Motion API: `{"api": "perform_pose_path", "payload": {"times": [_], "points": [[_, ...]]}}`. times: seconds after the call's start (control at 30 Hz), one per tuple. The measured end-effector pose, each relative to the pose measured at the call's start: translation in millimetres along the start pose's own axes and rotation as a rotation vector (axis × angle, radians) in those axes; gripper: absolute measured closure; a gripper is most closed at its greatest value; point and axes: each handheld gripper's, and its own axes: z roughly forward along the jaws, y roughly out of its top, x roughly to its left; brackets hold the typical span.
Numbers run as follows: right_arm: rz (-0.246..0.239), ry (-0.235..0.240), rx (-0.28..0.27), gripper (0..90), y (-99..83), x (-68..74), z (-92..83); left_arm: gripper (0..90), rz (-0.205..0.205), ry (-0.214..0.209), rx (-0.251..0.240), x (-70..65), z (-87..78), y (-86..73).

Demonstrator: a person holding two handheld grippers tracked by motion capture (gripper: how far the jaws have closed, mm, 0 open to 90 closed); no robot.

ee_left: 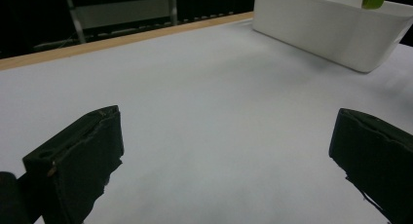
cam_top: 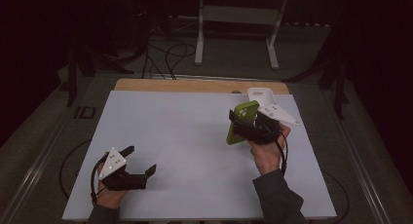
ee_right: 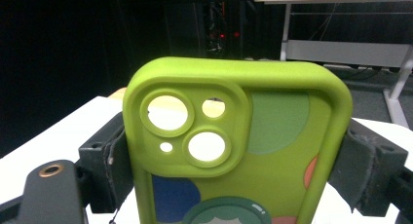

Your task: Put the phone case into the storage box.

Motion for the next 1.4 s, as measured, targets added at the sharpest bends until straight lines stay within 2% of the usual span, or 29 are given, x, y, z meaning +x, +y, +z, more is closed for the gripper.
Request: {"api": "perform_pose_path", "payload": {"times": [0.67, 0.7, 0.77, 1.4], "points": [[-0.012, -0.016, -0.005, 15.4, 8.8, -4.3, 0.0, 0.0, -0.002, 0.004, -0.013, 0.5, -5.5, -2.0], [0.034, -0.003, -0.006, 15.4, 13.1, -11.5, 1.9, 0.0, -0.005, 0.005, -0.016, 0.9, -5.8, -2.1], [0.041, -0.001, -0.005, 15.4, 13.6, -12.6, 2.1, 0.0, -0.008, 0.006, -0.019, 0.9, -5.9, -2.1], [0.036, -0.041, -0.002, 15.4, 25.9, -24.4, 10.6, 0.0, -0.007, 0.010, -0.020, 0.1, -7.6, -1.3]]}}
